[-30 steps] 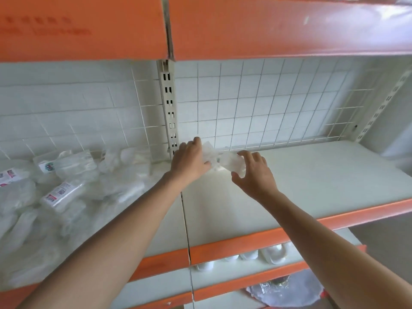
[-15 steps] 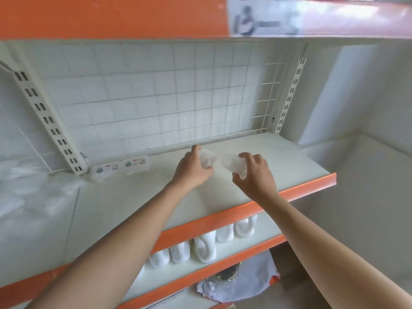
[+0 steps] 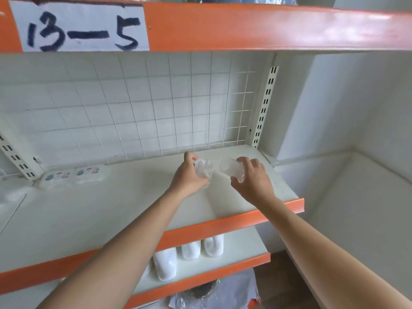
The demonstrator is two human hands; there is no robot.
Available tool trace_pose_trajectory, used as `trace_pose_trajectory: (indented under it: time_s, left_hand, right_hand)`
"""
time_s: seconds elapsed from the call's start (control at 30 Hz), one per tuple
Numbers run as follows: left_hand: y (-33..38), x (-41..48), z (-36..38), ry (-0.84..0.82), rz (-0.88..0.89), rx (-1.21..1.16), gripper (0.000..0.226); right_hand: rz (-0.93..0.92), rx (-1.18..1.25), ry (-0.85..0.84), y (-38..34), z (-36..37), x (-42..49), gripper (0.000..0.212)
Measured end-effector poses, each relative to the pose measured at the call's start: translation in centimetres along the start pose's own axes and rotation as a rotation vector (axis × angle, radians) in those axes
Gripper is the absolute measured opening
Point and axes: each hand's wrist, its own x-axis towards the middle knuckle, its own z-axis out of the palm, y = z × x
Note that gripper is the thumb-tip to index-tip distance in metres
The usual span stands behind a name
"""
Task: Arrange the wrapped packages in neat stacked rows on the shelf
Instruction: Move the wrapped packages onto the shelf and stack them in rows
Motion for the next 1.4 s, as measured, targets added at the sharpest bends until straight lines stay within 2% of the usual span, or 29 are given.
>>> trace_pose_trajectory:
  time_s: [0.2,0.33,0.43,0.57,0.73,0.8,0.9,1.03,1.13,1.2,1.3,1.4]
  left_hand:
    - [-0.3,4.2,2.2,-0.044,-0.021,-0.078,0.055]
    - [-0.2,6.0,3.8,-0.082,-0.024,-0.045,0.056]
    - [0.2,6.8,4.3,-0.117,-0.040,-0.036,0.067]
    - [1.6,7.6,4.1,-0.079,0.059,0.182,0.087]
    - [4.4,7.4,5.2,0.066,0.391,0.346,0.047]
    - [5.4,7.4,6.4,0.032,0.447,0.406,0.046]
    - [6.6,7.6,8.6,-0.002,0.411,0.472,0.051]
    - [7.5,7.9,10.2,-0.008,0.287,0.342,0.058]
    - [7.9,8.3,10.8,0.017,0.218,0.242,0.056]
    - [8.1,8.6,10.8,-0.020,0.126,0.094,0.053]
    - [8.5,8.4,10.2,-0.105,-0.019,-0.193,0.043]
    - [8.8,8.0,9.8,-0.147,-0.088,-0.333,0.035]
  right_hand:
    - [0.023,-0.041,-0.014,1.9,0.2,2.5,0.053]
    - [0.032,-0.039,-0.016,3.0,0.6,3.8,0.053]
    - [0.021,-0.012,-0.036,4.1,0.9,4.6,0.054]
    - [-0.009,0.064,-0.078,5.8,1.0,6.0,0.055]
    - [-0.061,0.249,-0.129,7.1,0.5,7.6,0.050]
    - [-0.050,0.369,-0.132,7.6,0.0,8.4,0.051]
    - [-0.036,0.492,-0.176,8.3,-0.7,9.2,0.052]
    - [0.034,0.640,-0.256,8.9,-2.1,10.0,0.034]
    - [0.063,0.743,-0.291,9.1,-2.7,10.7,0.036]
    - [0.080,0.826,-0.330,9.3,-3.0,11.2,0.039]
    - [0.058,0.861,-0.390,9.6,-3.4,11.8,0.033]
    - [0.028,0.858,-0.419,9.7,-3.3,12.3,0.028]
